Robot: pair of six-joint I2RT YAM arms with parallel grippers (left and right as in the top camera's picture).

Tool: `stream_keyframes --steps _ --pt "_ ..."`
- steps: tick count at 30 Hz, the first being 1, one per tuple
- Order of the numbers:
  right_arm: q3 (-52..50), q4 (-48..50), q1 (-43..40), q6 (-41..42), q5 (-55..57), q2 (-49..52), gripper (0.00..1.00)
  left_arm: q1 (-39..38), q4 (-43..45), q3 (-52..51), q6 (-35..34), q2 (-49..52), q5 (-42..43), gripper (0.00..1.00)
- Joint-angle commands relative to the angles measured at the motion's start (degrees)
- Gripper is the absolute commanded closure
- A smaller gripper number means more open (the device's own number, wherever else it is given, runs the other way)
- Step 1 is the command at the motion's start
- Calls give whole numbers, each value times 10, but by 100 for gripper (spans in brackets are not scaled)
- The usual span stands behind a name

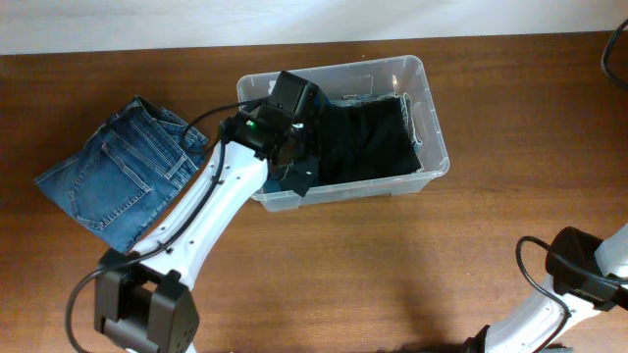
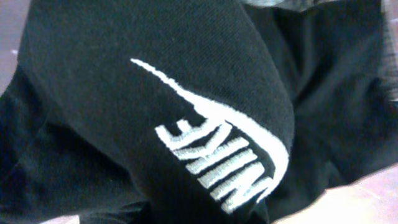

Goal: Pack container
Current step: 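Lower the black Nike item into the bin's left side with the left gripper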

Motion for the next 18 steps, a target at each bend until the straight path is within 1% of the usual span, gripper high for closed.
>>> stream_keyframes --steps 1,10,12,13,14,15,17,18 --pt "-1 -3 -1 1 5 0 2 -1 -5 9 -7 20 -35 99" --pt "-1 -3 -1 1 5 0 2 -1 -12 9 -2 62 -61 99" --pt "-1 -3 -1 1 5 0 2 -1 -12 9 2 64 -61 98" --pt "-1 -3 -1 1 5 0 2 -1 -11 9 8 64 -61 92" --pt "-1 -3 -1 1 5 0 2 -1 -11 9 10 64 -61 82" --pt "-1 -3 -1 1 5 0 2 -1 -11 9 10 64 -61 69" --pt "-1 -3 -1 1 5 0 2 -1 -11 9 10 64 -61 56" --pt "-1 -3 -1 1 5 0 2 -1 -11 9 10 64 -61 39"
